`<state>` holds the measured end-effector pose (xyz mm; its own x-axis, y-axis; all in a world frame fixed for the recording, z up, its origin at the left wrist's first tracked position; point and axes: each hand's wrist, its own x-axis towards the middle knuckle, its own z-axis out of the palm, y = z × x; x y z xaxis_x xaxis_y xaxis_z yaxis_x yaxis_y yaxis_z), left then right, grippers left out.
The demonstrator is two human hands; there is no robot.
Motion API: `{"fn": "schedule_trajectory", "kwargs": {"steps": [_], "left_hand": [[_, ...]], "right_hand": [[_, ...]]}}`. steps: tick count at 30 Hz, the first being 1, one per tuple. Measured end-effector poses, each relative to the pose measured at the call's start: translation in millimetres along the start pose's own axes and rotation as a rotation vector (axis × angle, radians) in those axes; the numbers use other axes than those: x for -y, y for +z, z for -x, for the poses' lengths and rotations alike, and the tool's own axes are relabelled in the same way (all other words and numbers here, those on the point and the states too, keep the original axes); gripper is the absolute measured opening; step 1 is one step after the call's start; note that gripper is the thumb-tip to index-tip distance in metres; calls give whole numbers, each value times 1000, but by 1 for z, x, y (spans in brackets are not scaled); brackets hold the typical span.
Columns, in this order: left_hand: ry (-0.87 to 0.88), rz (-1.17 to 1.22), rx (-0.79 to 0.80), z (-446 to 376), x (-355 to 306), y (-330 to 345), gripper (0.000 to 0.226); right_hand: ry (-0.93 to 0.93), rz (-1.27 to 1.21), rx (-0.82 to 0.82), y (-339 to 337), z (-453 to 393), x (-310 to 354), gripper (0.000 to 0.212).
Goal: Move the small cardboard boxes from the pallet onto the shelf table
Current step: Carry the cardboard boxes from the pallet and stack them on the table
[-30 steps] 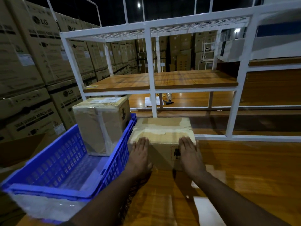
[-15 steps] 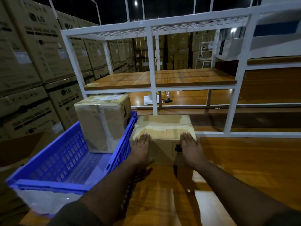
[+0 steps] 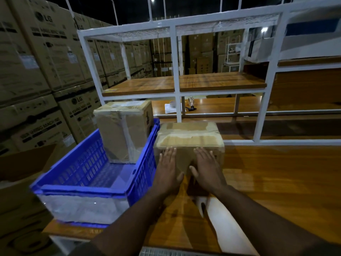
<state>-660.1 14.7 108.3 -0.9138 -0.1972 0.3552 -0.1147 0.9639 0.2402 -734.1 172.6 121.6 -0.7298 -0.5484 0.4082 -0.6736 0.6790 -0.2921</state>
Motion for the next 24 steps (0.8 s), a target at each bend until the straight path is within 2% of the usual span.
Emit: {"fn": "schedule_trajectory", "kwargs": {"steps": [11,16,24], "left_hand": [[-79,103,-144,56,-2,2,79],[-137,117,-225,89,-19,-1,73],[-347,65,-293,210,-36,4,62]], "right_hand": [[-142,-107,57,12,27,22,66],[-256,-151,-5,14,39,29,56],[-511,-391,50,40,104,72,41]]}}
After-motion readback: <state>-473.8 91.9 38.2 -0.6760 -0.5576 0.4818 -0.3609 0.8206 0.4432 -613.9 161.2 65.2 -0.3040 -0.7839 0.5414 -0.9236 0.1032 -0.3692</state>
